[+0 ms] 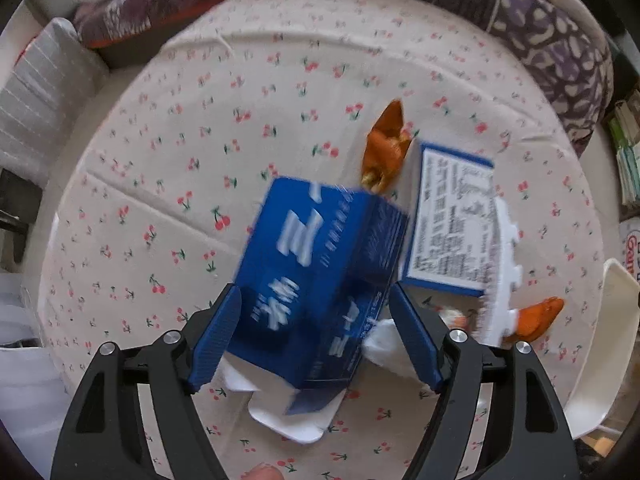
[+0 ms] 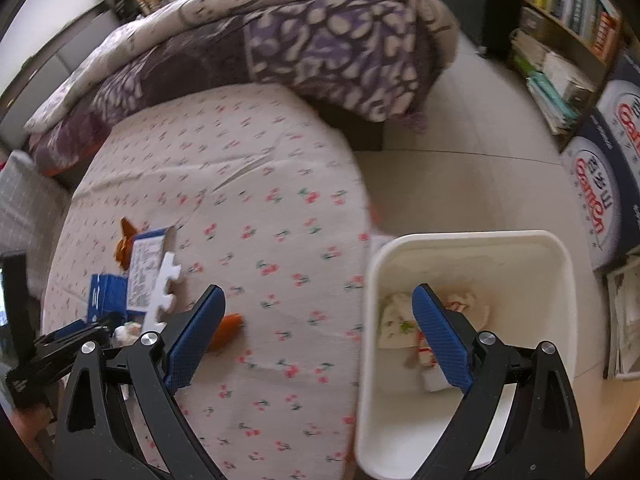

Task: Collect trash
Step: 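Grasp the blue carton with the left gripper while the right gripper grasps the orange piece, then carry the blue carton and orange piece toward the white bin with both grippers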

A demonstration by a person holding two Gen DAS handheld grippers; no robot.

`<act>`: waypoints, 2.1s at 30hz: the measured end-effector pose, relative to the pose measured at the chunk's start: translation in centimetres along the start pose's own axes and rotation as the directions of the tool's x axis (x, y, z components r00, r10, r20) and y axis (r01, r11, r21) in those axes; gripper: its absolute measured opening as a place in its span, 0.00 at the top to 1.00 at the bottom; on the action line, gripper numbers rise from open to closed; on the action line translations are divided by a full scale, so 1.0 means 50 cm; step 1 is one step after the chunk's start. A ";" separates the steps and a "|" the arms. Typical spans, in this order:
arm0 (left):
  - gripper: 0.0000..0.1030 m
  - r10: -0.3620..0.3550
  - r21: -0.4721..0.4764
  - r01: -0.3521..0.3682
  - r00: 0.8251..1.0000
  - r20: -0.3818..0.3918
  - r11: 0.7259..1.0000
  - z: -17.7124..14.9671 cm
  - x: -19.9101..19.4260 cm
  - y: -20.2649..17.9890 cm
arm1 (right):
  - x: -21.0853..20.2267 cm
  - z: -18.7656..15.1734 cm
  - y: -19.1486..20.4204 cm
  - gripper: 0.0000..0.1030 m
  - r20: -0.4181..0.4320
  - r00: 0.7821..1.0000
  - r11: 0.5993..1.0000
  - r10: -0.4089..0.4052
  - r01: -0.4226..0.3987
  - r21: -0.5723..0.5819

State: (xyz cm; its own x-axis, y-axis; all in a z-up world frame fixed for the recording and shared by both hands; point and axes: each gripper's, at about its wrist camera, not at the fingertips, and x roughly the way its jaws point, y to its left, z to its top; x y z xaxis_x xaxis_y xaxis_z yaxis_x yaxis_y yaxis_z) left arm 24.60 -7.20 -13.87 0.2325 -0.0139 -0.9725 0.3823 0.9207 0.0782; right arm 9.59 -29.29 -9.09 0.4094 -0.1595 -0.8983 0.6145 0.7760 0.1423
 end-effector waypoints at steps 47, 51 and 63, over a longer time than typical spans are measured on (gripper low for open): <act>0.68 -0.035 -0.099 0.051 0.987 0.157 0.994 -0.029 -0.064 0.129 | 0.125 -0.056 0.178 0.84 -0.150 0.981 0.991 0.126 -0.130 -0.013; 0.68 -0.042 -0.126 0.068 0.980 0.195 0.990 -0.032 -0.086 0.143 | 0.093 -0.029 0.174 0.85 -0.066 0.988 0.990 0.143 -0.144 -0.012; 0.67 -0.017 -0.179 0.080 0.944 0.331 0.981 -0.032 -0.153 0.142 | -0.010 0.019 0.158 0.85 0.171 0.973 0.988 0.155 -0.149 -0.044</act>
State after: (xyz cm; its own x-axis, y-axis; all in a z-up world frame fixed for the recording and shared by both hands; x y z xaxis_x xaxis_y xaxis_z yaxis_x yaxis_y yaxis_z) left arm 24.10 0.05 -6.24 0.5087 -0.1575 -0.8464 0.2333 0.9716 -0.0405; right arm 14.89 -23.66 -7.10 0.6085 -0.1392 -0.7813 0.5164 0.8170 0.2566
